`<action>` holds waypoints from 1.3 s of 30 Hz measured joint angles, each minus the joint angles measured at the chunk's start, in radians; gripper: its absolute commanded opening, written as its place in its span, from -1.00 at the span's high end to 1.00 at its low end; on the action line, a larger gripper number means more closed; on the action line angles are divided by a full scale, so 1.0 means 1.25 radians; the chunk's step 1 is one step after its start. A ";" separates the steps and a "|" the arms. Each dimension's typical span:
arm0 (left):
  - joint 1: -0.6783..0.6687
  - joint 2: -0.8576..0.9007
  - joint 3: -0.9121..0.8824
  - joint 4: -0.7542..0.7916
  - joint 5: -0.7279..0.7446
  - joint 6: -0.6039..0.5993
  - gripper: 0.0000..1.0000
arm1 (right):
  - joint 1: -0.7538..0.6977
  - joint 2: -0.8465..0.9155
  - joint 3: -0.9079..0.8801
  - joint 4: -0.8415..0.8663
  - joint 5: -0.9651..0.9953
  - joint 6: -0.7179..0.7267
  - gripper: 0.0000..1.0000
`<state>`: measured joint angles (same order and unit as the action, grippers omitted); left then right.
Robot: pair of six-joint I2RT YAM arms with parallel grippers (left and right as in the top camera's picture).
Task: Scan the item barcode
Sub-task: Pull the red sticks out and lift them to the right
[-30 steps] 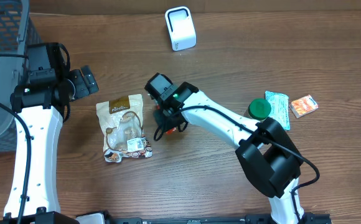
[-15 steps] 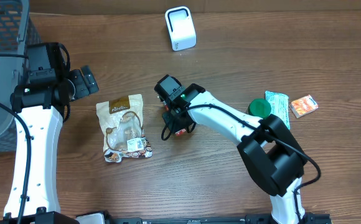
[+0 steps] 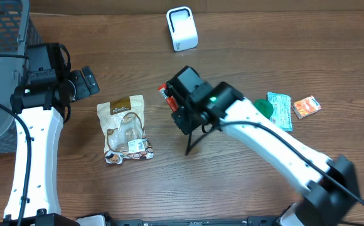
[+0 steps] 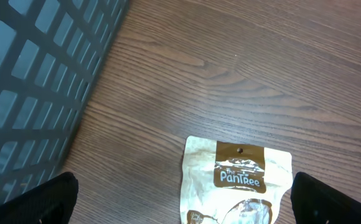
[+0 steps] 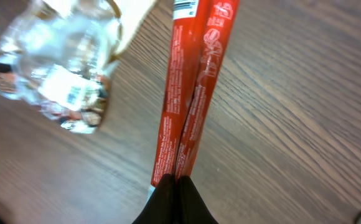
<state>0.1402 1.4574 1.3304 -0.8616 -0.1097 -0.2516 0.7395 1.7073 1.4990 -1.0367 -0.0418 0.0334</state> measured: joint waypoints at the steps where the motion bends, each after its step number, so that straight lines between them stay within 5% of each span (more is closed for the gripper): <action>1: 0.000 0.000 0.000 0.000 0.000 0.000 -1.00 | 0.000 -0.048 0.000 -0.009 -0.003 0.011 0.93; 10: 0.000 0.000 0.000 0.000 0.000 0.000 -1.00 | 0.000 -0.260 0.000 -0.143 -0.052 -0.071 0.93; 19: 0.000 0.000 0.000 0.000 0.000 0.000 -0.99 | 0.000 -0.284 -0.001 -0.353 -0.153 -0.257 0.93; 39: 0.000 0.000 0.000 0.000 0.000 0.000 -0.99 | 0.000 -0.284 -0.001 -0.355 -0.093 -0.276 0.93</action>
<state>0.1402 1.4574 1.3304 -0.8616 -0.1097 -0.2516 0.7395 1.3525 1.4979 -1.4803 -0.1585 -0.3111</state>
